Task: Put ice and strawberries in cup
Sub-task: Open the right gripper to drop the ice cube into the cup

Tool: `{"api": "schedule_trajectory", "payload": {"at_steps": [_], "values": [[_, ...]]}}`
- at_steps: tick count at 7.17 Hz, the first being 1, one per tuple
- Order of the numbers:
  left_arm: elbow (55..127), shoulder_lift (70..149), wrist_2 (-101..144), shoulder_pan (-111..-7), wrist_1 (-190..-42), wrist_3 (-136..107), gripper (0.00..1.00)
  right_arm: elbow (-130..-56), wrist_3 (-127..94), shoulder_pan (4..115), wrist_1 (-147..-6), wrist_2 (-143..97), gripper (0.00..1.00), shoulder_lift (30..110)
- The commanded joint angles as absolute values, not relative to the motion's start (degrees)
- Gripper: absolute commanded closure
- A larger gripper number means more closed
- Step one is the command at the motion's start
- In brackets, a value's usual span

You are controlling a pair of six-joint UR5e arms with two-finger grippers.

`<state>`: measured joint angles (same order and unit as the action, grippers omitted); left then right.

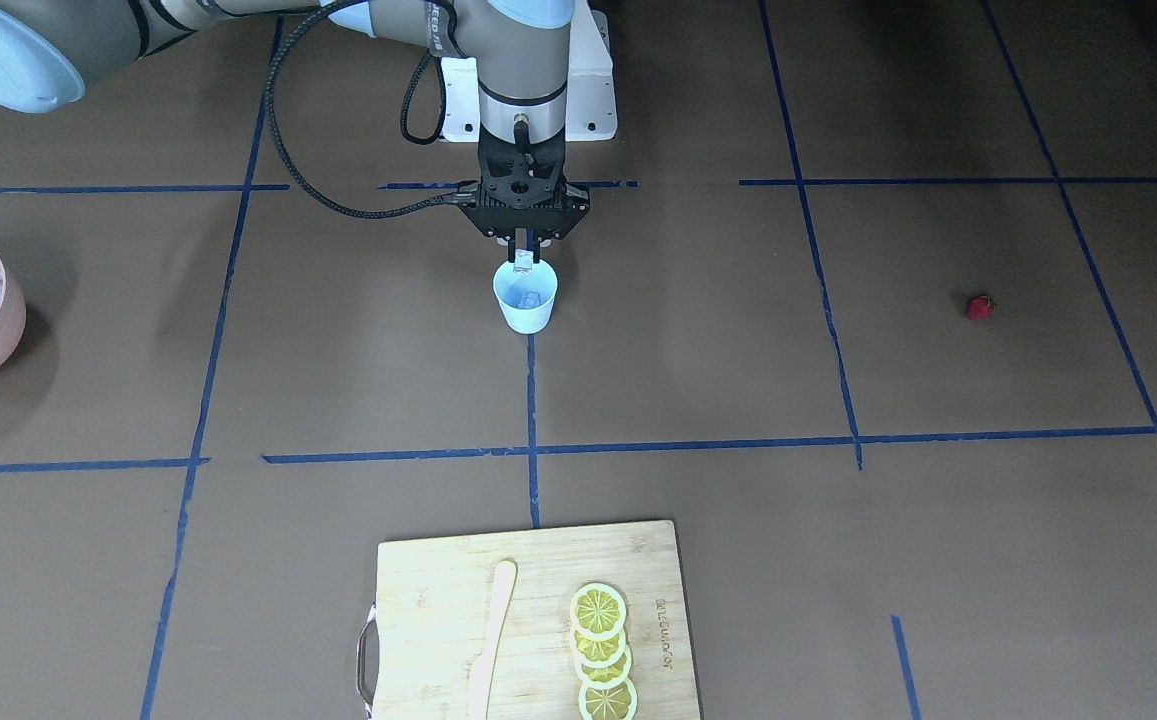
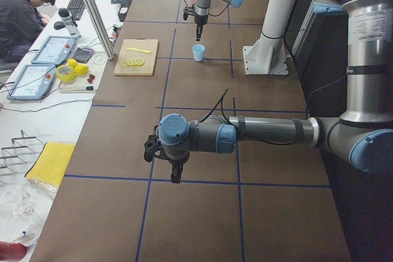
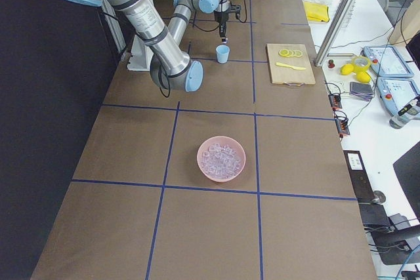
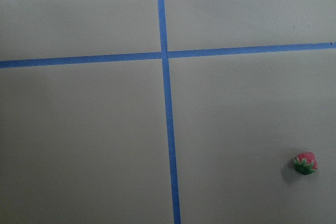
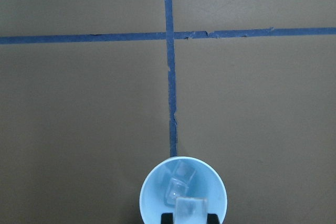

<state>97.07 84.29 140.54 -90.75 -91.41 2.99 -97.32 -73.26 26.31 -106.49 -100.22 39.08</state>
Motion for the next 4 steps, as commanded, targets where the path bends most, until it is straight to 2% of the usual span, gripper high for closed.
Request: {"api": "schedule_trajectory", "payload": {"at_steps": [1, 4], "values": [[97.03, 84.29, 140.54, -90.7, -91.41, 2.99, 0.0, -97.29, -73.04, 25.84, -106.35, -100.19, 0.01, 39.29], [97.03, 84.29, 140.54, -90.7, -91.41, 2.99, 0.0, -97.64, -72.43, 26.01, -106.35, -100.28, 0.01, 39.46]]}}
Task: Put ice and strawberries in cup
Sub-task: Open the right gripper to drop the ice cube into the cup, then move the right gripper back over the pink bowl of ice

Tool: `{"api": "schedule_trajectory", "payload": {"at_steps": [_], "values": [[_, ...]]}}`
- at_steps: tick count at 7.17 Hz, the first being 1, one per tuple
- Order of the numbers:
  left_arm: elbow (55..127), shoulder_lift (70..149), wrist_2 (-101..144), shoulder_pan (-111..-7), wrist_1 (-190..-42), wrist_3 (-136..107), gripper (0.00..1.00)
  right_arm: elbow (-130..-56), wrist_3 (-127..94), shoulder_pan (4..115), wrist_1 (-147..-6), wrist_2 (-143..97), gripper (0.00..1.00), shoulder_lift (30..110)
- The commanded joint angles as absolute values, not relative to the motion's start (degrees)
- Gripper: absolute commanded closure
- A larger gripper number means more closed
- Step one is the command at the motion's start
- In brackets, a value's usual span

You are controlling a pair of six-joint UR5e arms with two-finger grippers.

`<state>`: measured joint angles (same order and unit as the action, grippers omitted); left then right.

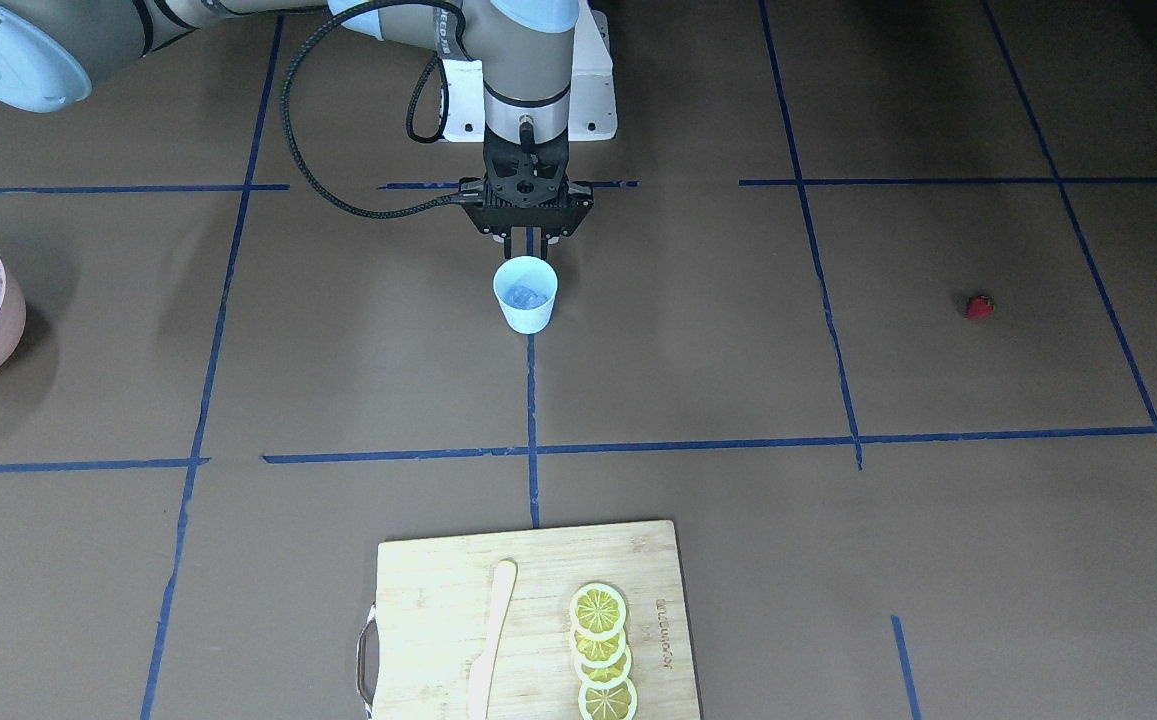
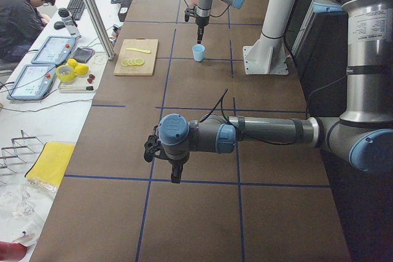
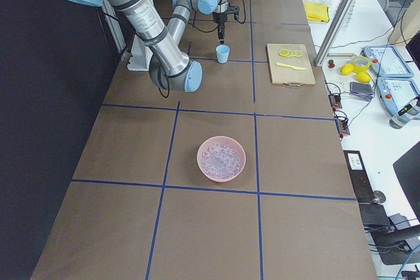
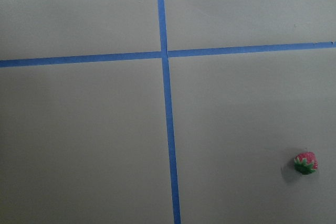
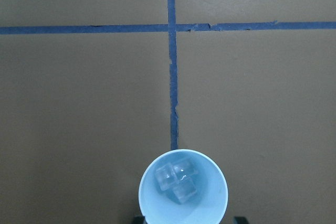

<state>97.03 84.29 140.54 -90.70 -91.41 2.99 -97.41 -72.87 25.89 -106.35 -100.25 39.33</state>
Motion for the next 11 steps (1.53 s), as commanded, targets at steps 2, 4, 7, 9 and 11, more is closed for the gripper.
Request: {"api": "schedule_trajectory", "payload": {"at_steps": [2, 4, 7, 9, 11], "values": [[97.47, 84.81, 140.45, -90.53, -91.67, 2.99, 0.0, -97.82, -71.38, 30.38, -106.35, -104.03, 0.01, 40.33], [97.12, 85.25, 140.45, -90.01, -94.98, 2.55, 0.0, -103.32, -58.96, 39.68, -106.44, -112.1, 0.01, 47.76], [95.45, 85.17, 140.36, -89.12, -99.12, 2.9, 0.0, -107.14, -30.25, 55.58, -106.26, -122.57, 0.01, 61.65], [95.54, 85.08, 140.45, -87.38, -104.39, 2.47, 0.0, -107.58, -13.72, 67.26, -106.43, -126.9, 0.01, 69.57], [96.07, 85.25, 139.58, -82.81, -106.42, 2.55, 0.0, -107.32, 6.84, 81.05, -106.43, -134.18, 0.01, 79.93]]}}
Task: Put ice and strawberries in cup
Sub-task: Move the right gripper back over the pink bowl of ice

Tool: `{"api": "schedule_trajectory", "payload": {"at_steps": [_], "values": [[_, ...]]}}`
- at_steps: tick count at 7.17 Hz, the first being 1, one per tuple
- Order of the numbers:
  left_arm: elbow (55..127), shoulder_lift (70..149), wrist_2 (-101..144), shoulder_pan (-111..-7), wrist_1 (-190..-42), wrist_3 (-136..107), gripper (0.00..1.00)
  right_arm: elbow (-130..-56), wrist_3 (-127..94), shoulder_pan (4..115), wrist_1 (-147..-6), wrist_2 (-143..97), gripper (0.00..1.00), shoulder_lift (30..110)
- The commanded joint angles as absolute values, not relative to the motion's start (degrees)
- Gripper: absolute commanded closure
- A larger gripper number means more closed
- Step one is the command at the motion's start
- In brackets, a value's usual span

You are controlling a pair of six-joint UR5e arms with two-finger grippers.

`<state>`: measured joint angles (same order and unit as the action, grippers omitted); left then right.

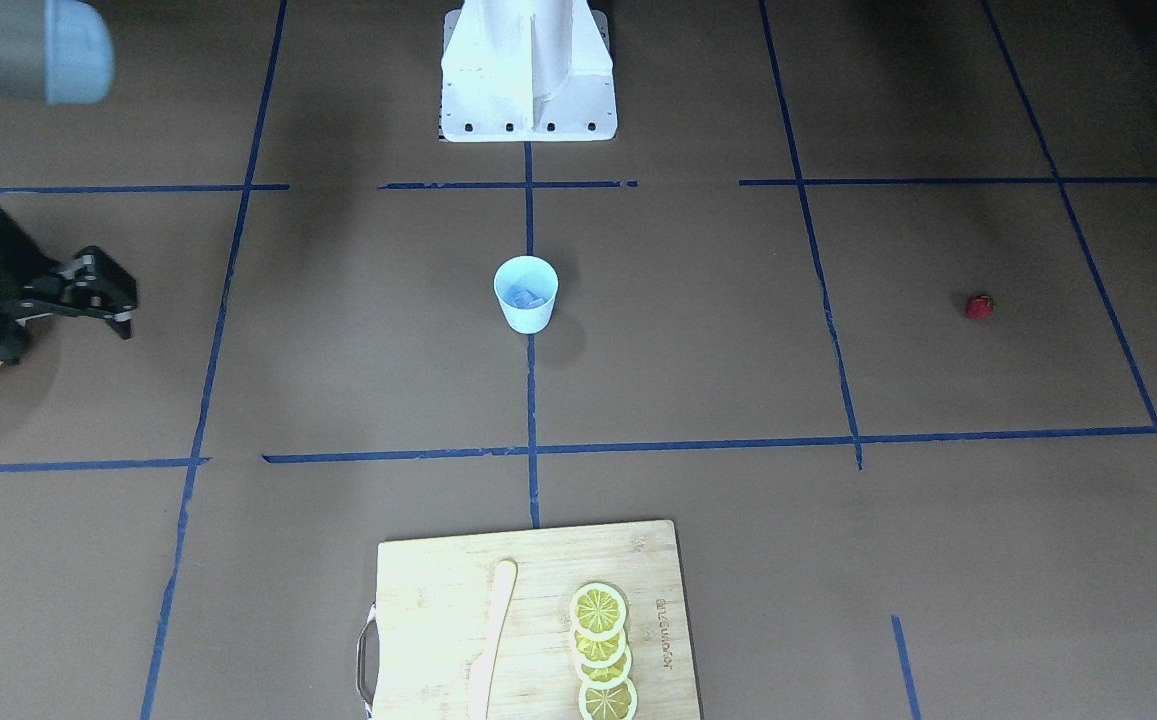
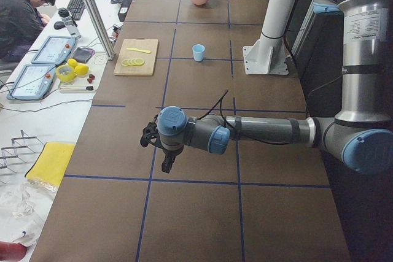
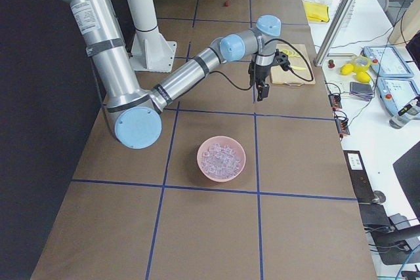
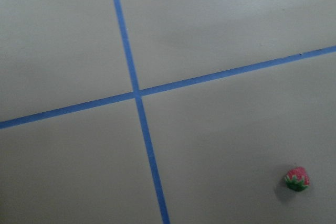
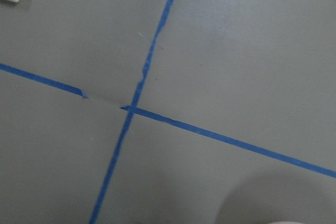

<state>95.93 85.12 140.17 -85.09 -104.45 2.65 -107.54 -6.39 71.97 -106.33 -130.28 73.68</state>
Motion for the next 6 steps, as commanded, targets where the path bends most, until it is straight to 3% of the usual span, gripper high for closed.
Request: {"api": "schedule_trajectory", "payload": {"at_steps": [1, 4, 6], "values": [[96.06, 85.51, 139.48, -82.53, -107.04, 1.77, 0.0, -107.58, 14.69, 85.99, -106.35, -134.47, 0.01, 85.2], [96.5, 86.04, 139.4, -82.09, -107.14, -1.73, 0.0, -107.23, 23.64, 95.43, -103.63, -133.77, 0.01, 99.98], [101.84, 85.35, 133.62, -76.5, -107.4, -12.78, 0.0, -107.49, 20.93, 96.33, -103.36, -133.86, 0.0, 101.51]]}}
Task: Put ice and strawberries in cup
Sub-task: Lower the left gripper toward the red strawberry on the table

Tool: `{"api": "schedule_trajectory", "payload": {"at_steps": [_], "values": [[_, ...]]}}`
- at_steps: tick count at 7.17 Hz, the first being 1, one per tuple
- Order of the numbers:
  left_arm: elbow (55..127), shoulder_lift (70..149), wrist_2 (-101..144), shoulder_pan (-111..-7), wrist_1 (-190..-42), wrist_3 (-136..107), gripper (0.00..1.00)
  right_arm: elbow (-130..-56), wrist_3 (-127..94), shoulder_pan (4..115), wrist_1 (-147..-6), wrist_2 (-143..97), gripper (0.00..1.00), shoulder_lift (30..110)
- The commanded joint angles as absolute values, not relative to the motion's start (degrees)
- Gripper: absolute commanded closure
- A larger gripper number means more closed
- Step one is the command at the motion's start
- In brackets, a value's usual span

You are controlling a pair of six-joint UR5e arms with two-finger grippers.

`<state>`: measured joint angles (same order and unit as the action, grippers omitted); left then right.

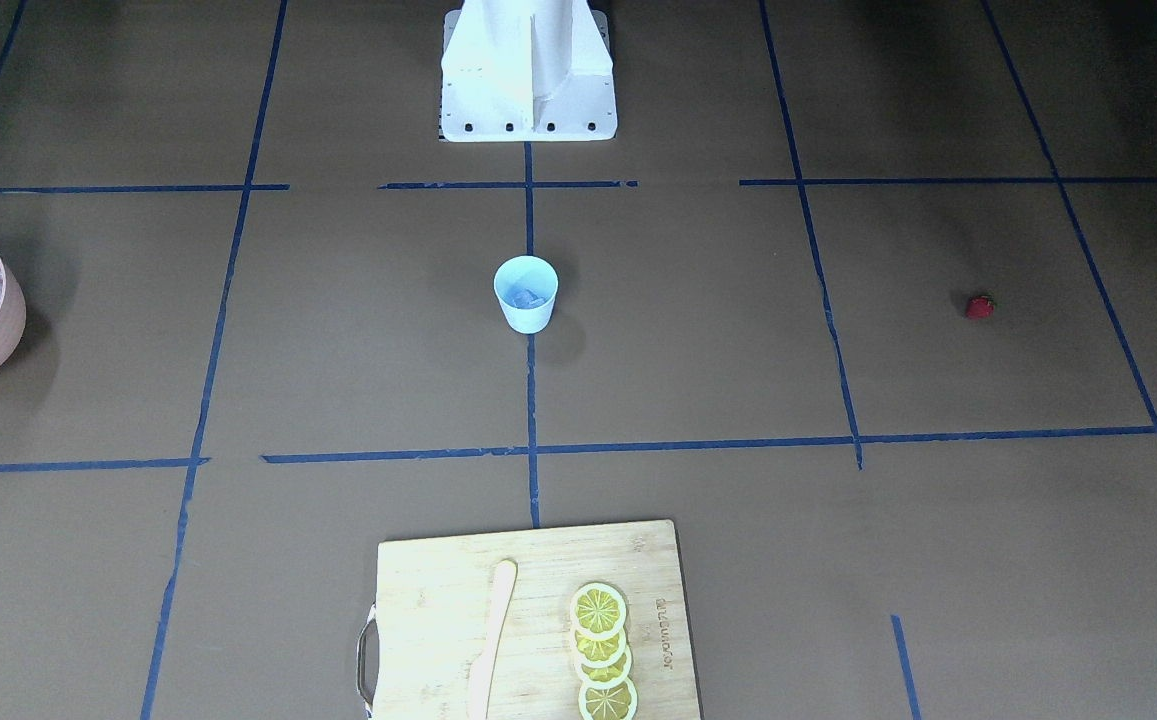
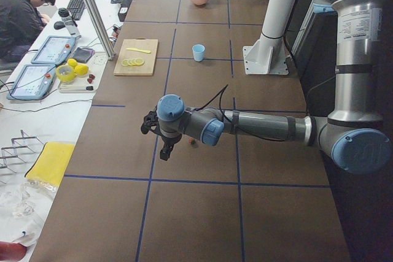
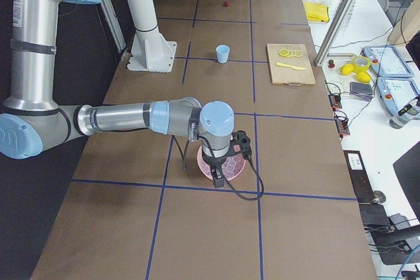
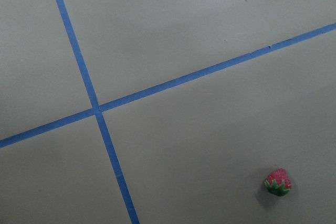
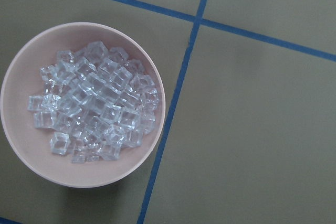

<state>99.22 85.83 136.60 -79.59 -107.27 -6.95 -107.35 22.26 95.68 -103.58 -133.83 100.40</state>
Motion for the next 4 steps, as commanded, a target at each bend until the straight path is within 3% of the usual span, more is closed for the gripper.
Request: {"api": "schedule_trajectory", "payload": {"at_steps": [1, 4], "values": [[102.3, 83.34, 133.25, -73.51, -110.27, -16.05, 0.0, -107.49, 21.01, 96.42, -103.36, -133.86, 0.0, 101.51], [101.26, 78.93, 124.75, -60.6, -126.42, -34.39, 0.0, -107.49, 21.01, 96.42, -103.27, -133.77, 0.0, 101.6]]}}
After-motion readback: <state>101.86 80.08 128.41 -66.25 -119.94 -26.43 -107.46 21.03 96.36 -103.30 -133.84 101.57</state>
